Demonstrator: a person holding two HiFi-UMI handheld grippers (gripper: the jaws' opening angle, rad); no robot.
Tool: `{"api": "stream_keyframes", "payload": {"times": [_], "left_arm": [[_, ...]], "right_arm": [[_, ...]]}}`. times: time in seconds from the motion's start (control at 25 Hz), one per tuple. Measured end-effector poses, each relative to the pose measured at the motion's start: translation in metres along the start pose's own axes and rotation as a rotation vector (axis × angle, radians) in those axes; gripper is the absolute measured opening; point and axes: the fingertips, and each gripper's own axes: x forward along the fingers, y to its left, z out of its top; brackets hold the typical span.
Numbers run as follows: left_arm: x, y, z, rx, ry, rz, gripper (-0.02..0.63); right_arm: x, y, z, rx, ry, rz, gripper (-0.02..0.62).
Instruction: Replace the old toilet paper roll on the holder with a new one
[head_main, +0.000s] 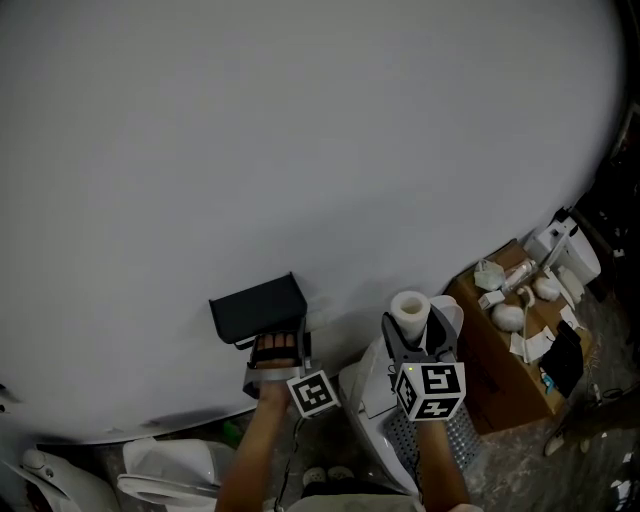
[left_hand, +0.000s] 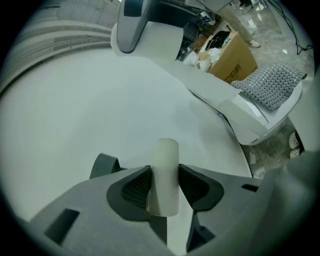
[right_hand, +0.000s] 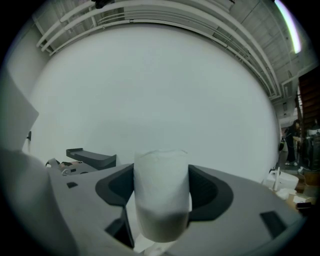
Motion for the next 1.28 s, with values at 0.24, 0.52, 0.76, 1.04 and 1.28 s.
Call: {"api": "stream_keyframes", "payload": {"times": [0.24, 0.52, 0.76, 1.04, 1.28], "left_arm": [[0.005, 0.001, 0.040, -0.043, -0.084, 0.017, 0.178], [-0.005, 0.002, 0.070, -0.138, -0.173, -0.009, 0.178], [-0.028, 0.029, 0.064, -0.443, -0.274, -0.026, 0.178], [-0.080, 0.075, 0.032, -0.898, -0.476, -0.012, 0.178], [-0.128, 0.118, -0.052, -1.349, -0.581, 0.099, 0.178]], "right_arm": [[-0.001, -0.016, -0.007, 0.000, 0.013, -0.017, 0.305], [-0.003, -0.032, -0.011, 0.005, 0.021, -0.043, 0.305], [-0.002, -0.036, -0.004, 0.003, 0.007, -0.047, 0.305], [0.007, -0.016, 0.000, 0.001, 0.002, -0.003, 0.305], [0.015, 0.011, -0.001, -0.008, -0.001, 0.056, 0.305]]}}
